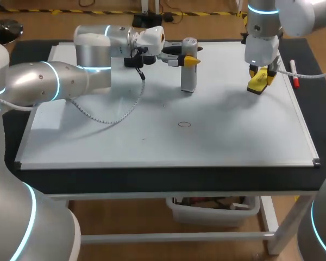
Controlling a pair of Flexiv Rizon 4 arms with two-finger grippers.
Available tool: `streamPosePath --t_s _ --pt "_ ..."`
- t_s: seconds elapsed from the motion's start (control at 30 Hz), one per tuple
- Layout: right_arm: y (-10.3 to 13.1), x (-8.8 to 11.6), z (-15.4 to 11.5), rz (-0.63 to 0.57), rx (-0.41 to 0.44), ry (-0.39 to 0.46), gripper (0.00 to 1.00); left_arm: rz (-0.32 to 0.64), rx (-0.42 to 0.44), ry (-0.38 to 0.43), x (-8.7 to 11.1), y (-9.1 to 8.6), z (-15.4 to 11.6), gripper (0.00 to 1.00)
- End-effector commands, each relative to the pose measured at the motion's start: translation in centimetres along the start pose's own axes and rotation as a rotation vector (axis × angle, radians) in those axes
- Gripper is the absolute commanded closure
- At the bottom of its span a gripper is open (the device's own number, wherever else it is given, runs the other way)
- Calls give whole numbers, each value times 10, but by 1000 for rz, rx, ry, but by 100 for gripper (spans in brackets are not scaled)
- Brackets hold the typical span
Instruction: Pick up the inspection probe, press it on each red-marked spot on the whiteboard one by one, put down the probe, pick up the eraser, and wipe off all the red marks.
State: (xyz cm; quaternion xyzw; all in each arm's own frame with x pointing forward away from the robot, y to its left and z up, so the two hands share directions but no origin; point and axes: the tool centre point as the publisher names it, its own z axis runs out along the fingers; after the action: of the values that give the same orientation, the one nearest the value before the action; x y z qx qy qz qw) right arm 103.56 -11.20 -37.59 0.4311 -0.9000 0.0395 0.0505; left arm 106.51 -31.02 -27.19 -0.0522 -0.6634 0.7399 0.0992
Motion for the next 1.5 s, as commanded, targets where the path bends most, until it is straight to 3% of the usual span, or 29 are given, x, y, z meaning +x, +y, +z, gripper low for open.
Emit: streamPosePath --t_s 0.03,1.2,1.5 --pt "-1 0 -1 -2 1 3 100 -4 6 11 -5 4 0 100" --pt "-1 0 -1 -2 1 3 100 -17 -4 21 -5 7 -2 100" --pt "-1 0 -1 -2 1 3 100 22 4 0 3 -22 -14 100"
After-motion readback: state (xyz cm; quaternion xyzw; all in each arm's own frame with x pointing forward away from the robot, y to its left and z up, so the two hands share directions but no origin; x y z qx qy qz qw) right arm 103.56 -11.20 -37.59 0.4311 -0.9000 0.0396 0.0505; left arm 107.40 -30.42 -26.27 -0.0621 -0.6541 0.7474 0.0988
